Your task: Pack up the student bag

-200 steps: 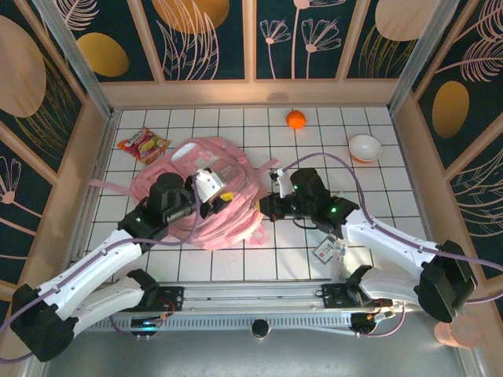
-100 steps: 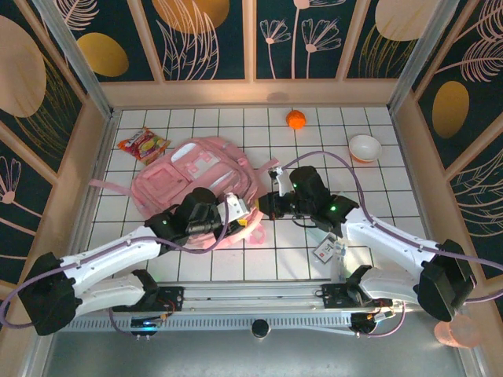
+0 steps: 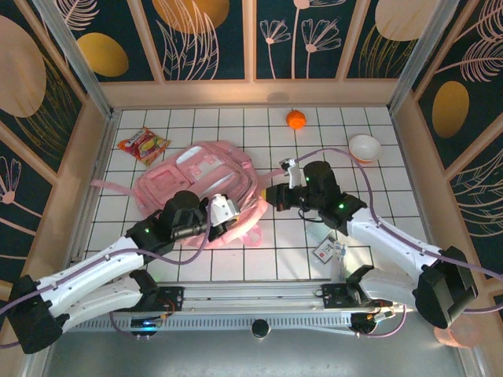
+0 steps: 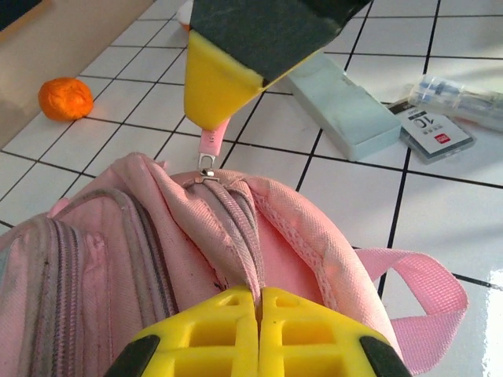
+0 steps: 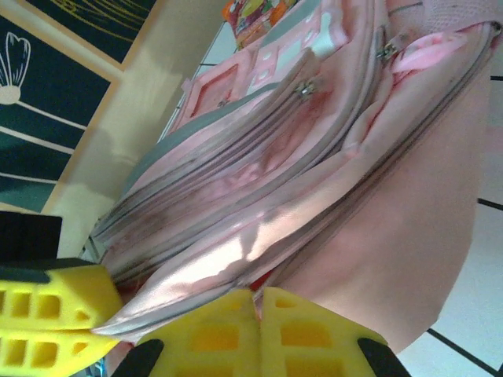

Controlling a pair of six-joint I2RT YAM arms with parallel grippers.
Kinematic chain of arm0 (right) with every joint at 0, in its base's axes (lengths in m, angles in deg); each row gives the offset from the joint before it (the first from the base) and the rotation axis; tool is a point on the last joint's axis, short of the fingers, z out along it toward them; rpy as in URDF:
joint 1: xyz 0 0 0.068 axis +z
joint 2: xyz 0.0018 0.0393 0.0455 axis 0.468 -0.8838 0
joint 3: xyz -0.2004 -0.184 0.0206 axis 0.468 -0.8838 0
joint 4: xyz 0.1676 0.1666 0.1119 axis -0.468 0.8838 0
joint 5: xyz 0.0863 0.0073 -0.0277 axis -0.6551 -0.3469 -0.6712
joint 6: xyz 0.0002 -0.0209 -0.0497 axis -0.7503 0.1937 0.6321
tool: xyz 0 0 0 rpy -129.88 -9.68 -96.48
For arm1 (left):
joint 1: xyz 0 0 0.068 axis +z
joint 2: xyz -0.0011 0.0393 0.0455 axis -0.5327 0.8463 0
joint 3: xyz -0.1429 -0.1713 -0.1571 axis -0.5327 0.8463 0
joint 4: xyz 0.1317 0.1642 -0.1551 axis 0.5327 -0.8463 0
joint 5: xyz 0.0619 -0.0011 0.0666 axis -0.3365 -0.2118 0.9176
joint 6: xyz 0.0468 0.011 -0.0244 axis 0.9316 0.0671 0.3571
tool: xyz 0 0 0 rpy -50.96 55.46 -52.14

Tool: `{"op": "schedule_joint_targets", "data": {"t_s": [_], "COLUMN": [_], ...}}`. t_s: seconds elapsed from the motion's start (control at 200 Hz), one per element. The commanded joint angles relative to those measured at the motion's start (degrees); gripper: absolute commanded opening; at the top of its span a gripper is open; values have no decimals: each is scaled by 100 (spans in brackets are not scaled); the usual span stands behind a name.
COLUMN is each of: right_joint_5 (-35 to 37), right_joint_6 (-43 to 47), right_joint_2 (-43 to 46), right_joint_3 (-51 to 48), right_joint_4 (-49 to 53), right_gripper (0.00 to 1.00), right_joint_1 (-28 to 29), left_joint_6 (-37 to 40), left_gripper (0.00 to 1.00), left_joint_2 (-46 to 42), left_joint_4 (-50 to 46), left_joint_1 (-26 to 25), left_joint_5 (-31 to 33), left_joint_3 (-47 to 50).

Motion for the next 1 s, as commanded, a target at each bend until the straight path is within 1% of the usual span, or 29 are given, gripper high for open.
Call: {"op": "schedule_joint_targets", "data": {"t_s": [0.0,0.12,0.13,0.155,0.28,0.325,0.37,0.465,0.505,0.576,0.666,0.696,0.751,0.786,0.801,0.826,0.846,0.886,0.911,0.936,0.971,0.996], "right_joint_5": [653,673,660,637,484,369,276,241,318,247,-200,-311,-485,-636,-687,-777,-906,-1064,-1044,-947,-760,-660], "right_joint_6": [24,66,66,44,-100,-109,-71,19,65,133,230,261,312,263,224,83,-13,-146,-191,-213,-196,-179], "right_joint_2": [-289,-718,-763,-877,-1489,-1662,-1731,-1629,-1481,-1194,-808,-691,-447,-336,-314,-283,-287,-308,-320,-317,-285,-244], "right_joint_3": [-117,-123,-128,-137,-63,35,116,126,78,-70,-217,-253,-290,-301,-294,-271,-242,-139,-59,12,73,84], "right_joint_4": [-410,-749,-789,-900,-1458,-1517,-1512,-1354,-1240,-1203,-1269,-1261,-1180,-1102,-1049,-949,-860,-587,-365,-140,115,215], "right_gripper": [0,0,0,0,0,0,0,0,0,0,0,5,14,23,28,40,48,61,64,65,65,65], "right_joint_1": [-419,-506,-633,-739,-1030,-1080,-1087,-1090,-1089,-1101,-1100,-1077,-1033,-1018,-1013,-1015,-1010,-966,-897,-819,-696,-608], "left_joint_6": [209,272,276,300,371,380,433,666,739,802,944,1027,1212,1339,1366,1389,1370,1207,1071,930,673,494], "left_gripper": [0,0,0,0,0,0,0,0,0,0,0,0,8,13,16,21,26,41,50,56,61,62], "left_joint_2": [-407,-539,-550,-571,-581,-568,-572,-639,-680,-769,-880,-923,-998,-1022,-1028,-1018,-1012,-979,-949,-908,-840,-757], "left_joint_4": [147,108,112,121,3,-113,-263,-523,-586,-553,-459,-442,-430,-461,-481,-502,-495,-394,-307,-225,-104,-53], "left_joint_1": [-17,-18,-14,-18,-12,-18,-18,-17,-10,-10,-9,-9,-10,-9,-9,-10,-7,-10,-9,-10,-9,-10], "left_joint_5": [-640,-931,-954,-1022,-1219,-1057,-675,78,244,212,41,56,162,214,227,231,236,277,315,382,571,745], "left_joint_3": [-93,-259,-276,-320,-654,-751,-794,-715,-684,-640,-510,-429,-228,-96,-58,-4,17,48,48,54,65,66]}}
